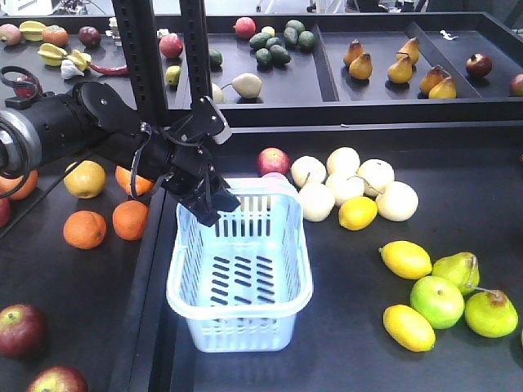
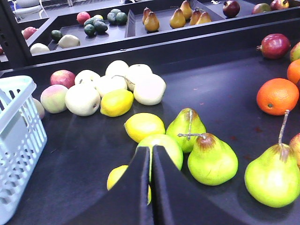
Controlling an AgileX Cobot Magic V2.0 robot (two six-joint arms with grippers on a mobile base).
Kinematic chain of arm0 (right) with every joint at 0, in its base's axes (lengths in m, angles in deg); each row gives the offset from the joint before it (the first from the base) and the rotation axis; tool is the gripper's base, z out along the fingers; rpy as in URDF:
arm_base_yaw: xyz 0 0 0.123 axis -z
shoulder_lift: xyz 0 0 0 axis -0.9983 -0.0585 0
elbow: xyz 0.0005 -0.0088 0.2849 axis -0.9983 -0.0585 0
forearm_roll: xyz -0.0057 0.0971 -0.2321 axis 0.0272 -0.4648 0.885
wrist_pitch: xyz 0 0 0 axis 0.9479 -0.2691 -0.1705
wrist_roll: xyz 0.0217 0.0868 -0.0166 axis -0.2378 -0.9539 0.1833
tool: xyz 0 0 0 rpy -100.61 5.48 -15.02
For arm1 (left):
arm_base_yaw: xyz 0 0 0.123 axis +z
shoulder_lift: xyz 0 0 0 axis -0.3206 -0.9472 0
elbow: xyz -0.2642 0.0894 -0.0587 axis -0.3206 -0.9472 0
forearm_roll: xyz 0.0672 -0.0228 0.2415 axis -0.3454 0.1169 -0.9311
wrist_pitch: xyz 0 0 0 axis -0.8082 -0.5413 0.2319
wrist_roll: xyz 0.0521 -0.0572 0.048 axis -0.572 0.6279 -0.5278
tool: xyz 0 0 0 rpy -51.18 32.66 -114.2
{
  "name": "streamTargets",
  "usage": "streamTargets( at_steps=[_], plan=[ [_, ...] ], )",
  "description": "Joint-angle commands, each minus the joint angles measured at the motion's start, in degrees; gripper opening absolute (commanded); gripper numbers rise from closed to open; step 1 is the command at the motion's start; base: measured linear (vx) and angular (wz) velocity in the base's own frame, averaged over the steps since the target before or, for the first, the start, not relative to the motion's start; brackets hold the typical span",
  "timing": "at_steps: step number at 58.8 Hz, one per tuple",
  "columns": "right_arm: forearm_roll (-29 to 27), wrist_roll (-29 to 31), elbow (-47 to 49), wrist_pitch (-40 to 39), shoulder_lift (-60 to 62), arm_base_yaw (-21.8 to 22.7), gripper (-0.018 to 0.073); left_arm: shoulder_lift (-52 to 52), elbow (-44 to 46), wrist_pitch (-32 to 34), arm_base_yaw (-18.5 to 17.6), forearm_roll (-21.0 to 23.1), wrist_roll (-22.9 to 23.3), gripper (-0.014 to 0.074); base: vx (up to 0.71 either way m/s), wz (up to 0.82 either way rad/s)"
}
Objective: Pick three apples into basket with both arms
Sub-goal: 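Lower the left gripper and close it on the basket handle, then lift the basket by its handle with the left gripper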
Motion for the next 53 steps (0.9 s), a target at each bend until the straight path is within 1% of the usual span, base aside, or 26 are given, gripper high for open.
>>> streamTargets(
  at_steps=[1, 2, 9, 14, 24, 32, 35, 44, 48, 53],
  plan=[
    [0.96, -0.01, -0.51, -4.16, 0.09, 0.18, -0.0005, 2.89, 1.58, 0.6, -0.3, 5.54, 0.34, 0.0008, 0.0, 0.0],
    [0.96, -0.01, -0.51, -4.16, 0.09, 0.18, -0.0005, 2.89, 1.58, 0.33, -0.3, 6.37, 0.34, -0.0009, 0.0, 0.0],
    [0.96, -0.01, -0.51, -4.16, 0.09, 0.18, -0.0005, 3.2, 1.58, -1.08, -0.3, 11.83, 0.34, -0.0008, 0.0, 0.0],
    [0.96, -0.01, -0.51, -4.16, 0.09, 0.18, -0.0005, 4.01, 1.58, -2.06, -0.3, 14.85, 0.34, -0.0008, 0.0, 0.0],
    [0.96, -0.01, -0.51, -4.16, 0.09, 0.18, -0.0005, 7.85, 1.58, -4.55, -0.3, 19.09, 0.5, -0.0008, 0.0, 0.0],
    [0.96, -0.01, -0.51, -4.16, 0.09, 0.18, -0.0005, 12.04, 1.58, -10.98, -0.3, 21.91, 2.36, -0.0008, 0.0, 0.0],
    [0.96, -0.01, -0.51, -4.16, 0.09, 0.18, -0.0005, 13.49, 1.58, -12.65, -0.3, 22.12, 4.45, -0.0008, 0.0, 0.0],
    [0.96, -0.01, -0.51, -4.16, 0.09, 0.18, -0.0005, 17.79, 1.58, -16.28, -0.3, 21.21, 12.89, -0.0008, 0.0, 0.0],
    [0.96, -0.01, -0.51, -4.16, 0.09, 0.18, -0.0005, 19.75, 1.58, -18.65, -0.3, 21.21, 15.19, -0.0008, 0.0, 0.0],
    [0.96, -0.01, -0.51, -4.16, 0.09, 0.18, -0.0005, 22.03, 1.58, -20.57, -0.3, 21.07, 16.91, -0.0008, 0.0, 0.0]
  ],
)
